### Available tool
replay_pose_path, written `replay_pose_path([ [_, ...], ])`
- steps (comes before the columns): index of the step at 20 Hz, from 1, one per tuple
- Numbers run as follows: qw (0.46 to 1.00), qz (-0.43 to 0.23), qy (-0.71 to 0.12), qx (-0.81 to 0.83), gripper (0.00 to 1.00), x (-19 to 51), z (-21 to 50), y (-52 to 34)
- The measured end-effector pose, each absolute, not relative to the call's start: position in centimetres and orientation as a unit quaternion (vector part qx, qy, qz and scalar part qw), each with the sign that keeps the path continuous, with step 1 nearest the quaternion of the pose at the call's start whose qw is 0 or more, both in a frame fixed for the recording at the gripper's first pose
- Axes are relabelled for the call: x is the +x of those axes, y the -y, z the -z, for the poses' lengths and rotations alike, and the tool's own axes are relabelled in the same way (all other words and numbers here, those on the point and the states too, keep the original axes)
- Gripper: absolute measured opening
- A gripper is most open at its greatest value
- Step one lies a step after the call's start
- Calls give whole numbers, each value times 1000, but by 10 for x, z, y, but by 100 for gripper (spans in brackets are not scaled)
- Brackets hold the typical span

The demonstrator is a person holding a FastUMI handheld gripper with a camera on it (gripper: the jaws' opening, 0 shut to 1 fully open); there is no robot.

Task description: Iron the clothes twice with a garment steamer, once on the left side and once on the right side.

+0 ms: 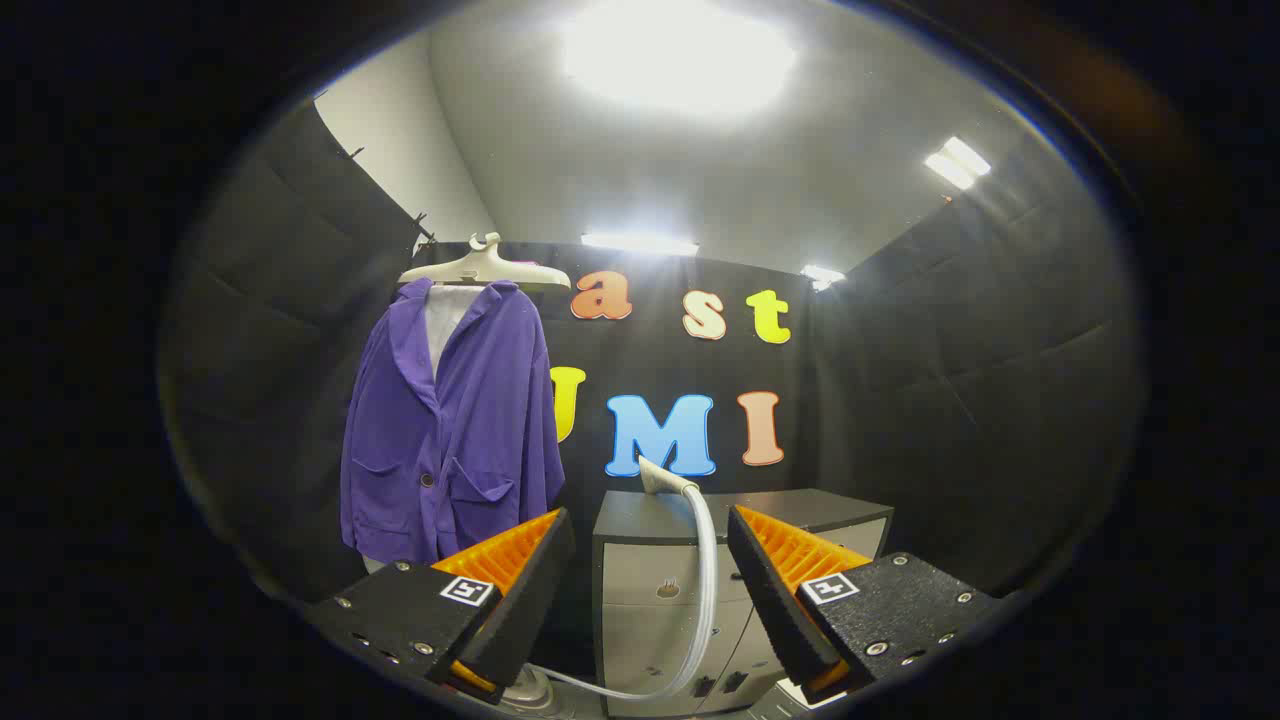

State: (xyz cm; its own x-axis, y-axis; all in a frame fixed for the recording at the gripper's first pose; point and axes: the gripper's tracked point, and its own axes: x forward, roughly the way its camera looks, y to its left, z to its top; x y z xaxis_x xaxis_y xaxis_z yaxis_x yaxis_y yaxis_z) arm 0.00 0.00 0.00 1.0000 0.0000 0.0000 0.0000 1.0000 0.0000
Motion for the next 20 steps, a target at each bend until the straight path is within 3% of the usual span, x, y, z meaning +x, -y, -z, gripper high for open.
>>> replay_pose_path([
  [20, 1000, 16, 1, 6, 95, 11, -14, -9],
])
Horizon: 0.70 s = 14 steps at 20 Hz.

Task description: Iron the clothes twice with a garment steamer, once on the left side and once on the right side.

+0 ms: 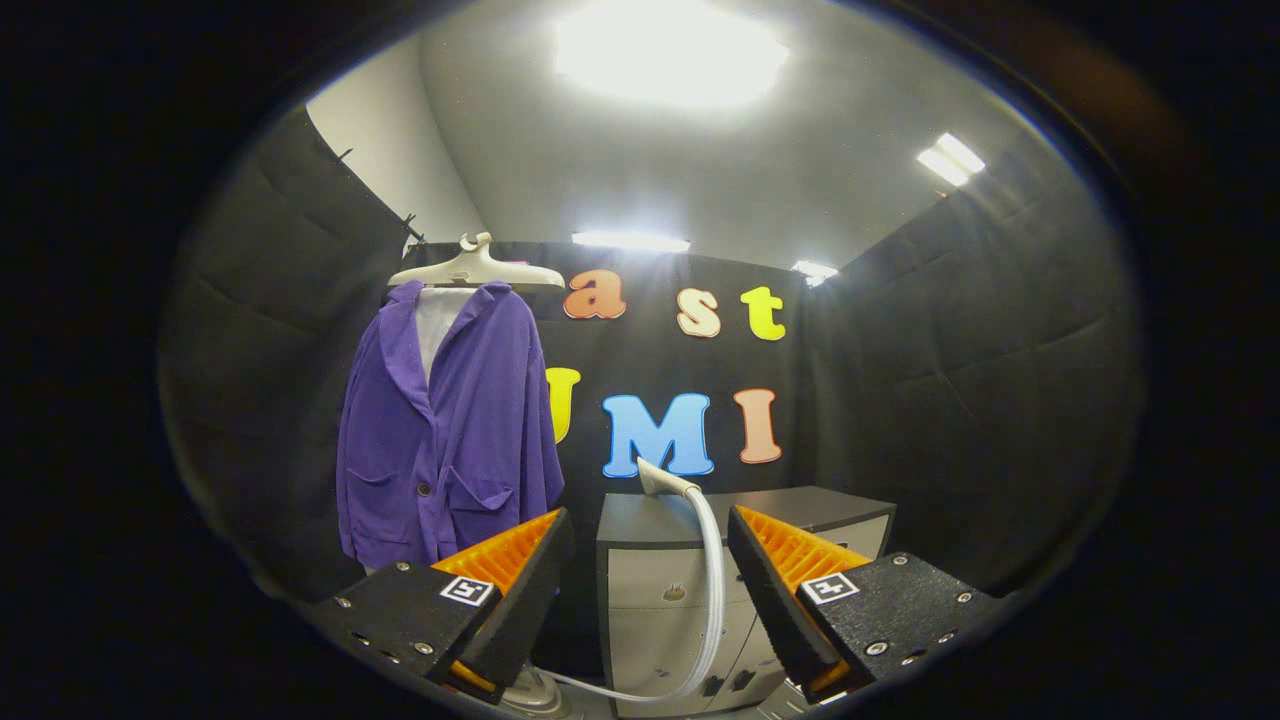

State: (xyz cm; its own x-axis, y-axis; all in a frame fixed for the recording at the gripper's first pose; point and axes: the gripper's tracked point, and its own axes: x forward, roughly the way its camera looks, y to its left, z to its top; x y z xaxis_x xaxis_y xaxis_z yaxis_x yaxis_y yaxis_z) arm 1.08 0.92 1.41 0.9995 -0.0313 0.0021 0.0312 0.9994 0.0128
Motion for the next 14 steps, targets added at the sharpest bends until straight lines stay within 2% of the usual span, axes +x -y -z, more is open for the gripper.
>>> replay_pose_path([
  [8, 1000, 20, 18, 5, 95, 26, -50, -23],
  [14, 1000, -4, 7, 7, 95, 51, -81, -39],
])
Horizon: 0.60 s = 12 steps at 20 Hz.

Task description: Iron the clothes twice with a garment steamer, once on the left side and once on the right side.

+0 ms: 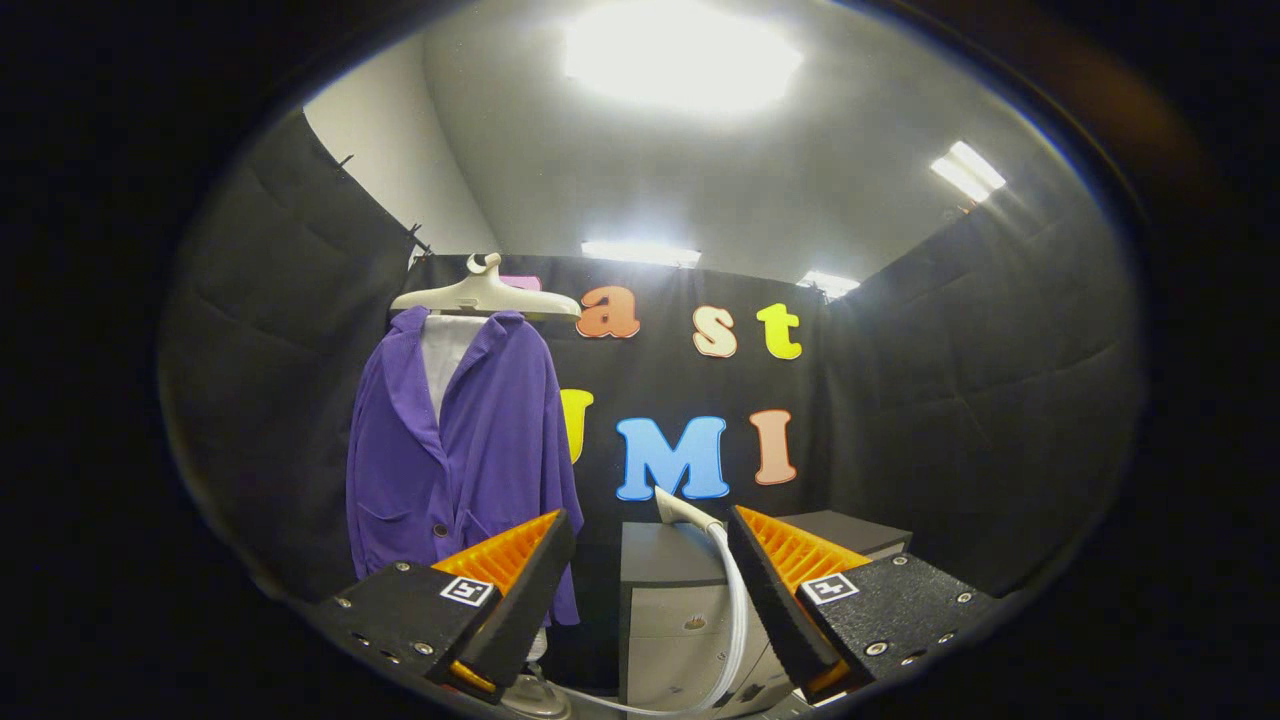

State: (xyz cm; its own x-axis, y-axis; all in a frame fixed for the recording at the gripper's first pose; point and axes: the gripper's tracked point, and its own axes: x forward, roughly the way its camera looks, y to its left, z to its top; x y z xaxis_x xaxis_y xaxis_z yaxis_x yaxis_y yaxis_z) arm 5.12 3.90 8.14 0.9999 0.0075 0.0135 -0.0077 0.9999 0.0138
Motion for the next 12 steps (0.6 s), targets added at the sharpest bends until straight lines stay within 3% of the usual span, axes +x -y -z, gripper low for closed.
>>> replay_pose_path([
  [6, 999, -20, 35, 14, 95, 100, -139, -29],
  [12, 998, -51, 6, 26, 95, 177, -151, -5],
])
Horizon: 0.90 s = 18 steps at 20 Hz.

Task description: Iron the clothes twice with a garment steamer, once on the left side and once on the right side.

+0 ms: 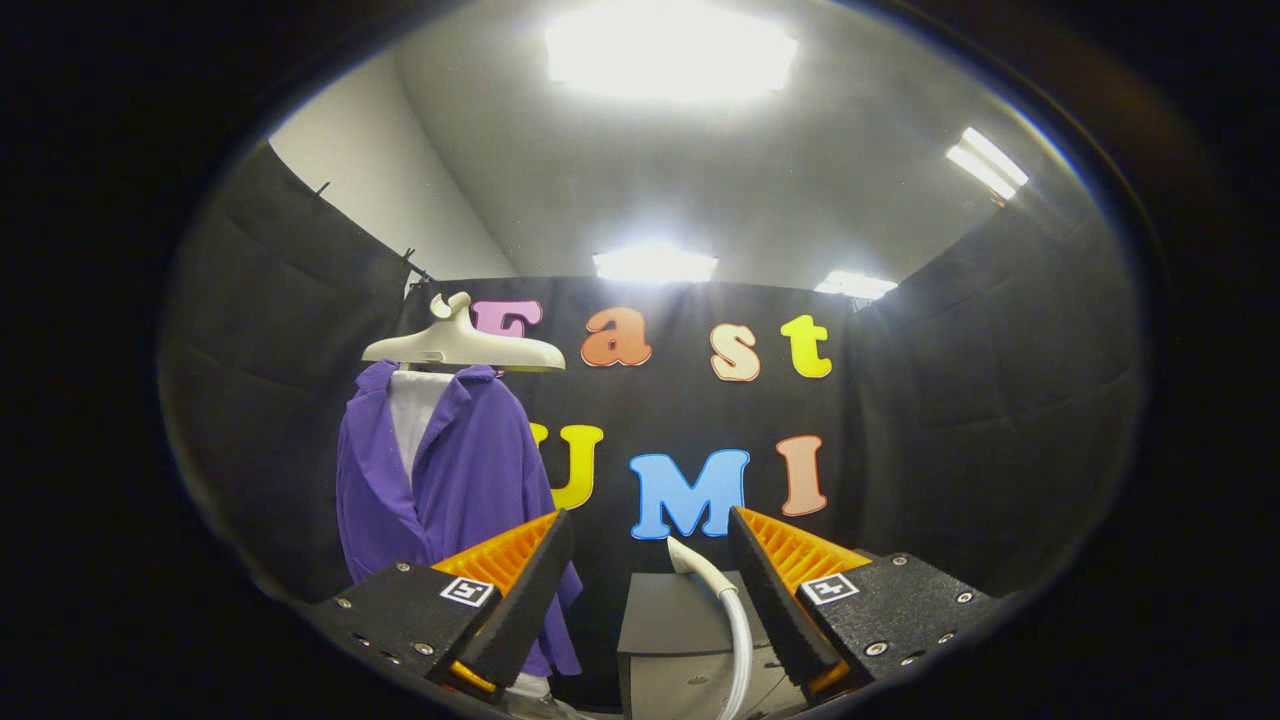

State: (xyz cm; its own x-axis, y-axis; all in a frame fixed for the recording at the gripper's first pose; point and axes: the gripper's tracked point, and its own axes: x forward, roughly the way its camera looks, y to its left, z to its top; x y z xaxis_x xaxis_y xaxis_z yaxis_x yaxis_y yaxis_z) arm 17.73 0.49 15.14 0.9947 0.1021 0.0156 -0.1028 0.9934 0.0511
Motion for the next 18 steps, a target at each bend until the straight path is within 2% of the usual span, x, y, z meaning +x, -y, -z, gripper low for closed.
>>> replay_pose_path([
  [8, 993, -86, -56, 51, 95, 293, -111, 20],
  [13, 984, -117, -114, 67, 95, 361, -62, 22],
  [18, 975, -117, -167, 89, 95, 426, -8, 45],
])
